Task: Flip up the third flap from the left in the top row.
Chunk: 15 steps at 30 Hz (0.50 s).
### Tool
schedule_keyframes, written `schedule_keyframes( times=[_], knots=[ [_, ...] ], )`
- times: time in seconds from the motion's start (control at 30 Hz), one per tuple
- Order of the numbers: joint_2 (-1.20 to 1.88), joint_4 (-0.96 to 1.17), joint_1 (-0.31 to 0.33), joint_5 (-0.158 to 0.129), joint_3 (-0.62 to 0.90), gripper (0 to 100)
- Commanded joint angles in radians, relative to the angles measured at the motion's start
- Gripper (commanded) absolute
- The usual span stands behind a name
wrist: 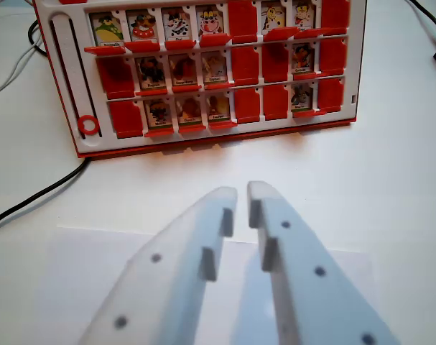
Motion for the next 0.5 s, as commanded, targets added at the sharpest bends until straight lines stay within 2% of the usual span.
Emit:
schedule_keyframes(
  times=[0.0, 0.1, 0.23, 0.33, 0.47],
  knots=[
    [-0.017, -0.084, 0.009, -0.005, 0.002, 1],
    [-0.124, -0.164, 0.018, -0.011, -0.023, 1],
    [-0.403, -0.302, 0.012, 0.014, -0.153, 1],
    [-0.584, -0.38, -0.005, 0.021, -0.245, 1],
    [-0.727, -0.511, -0.015, 0.002, -0.261, 1]
  ],
)
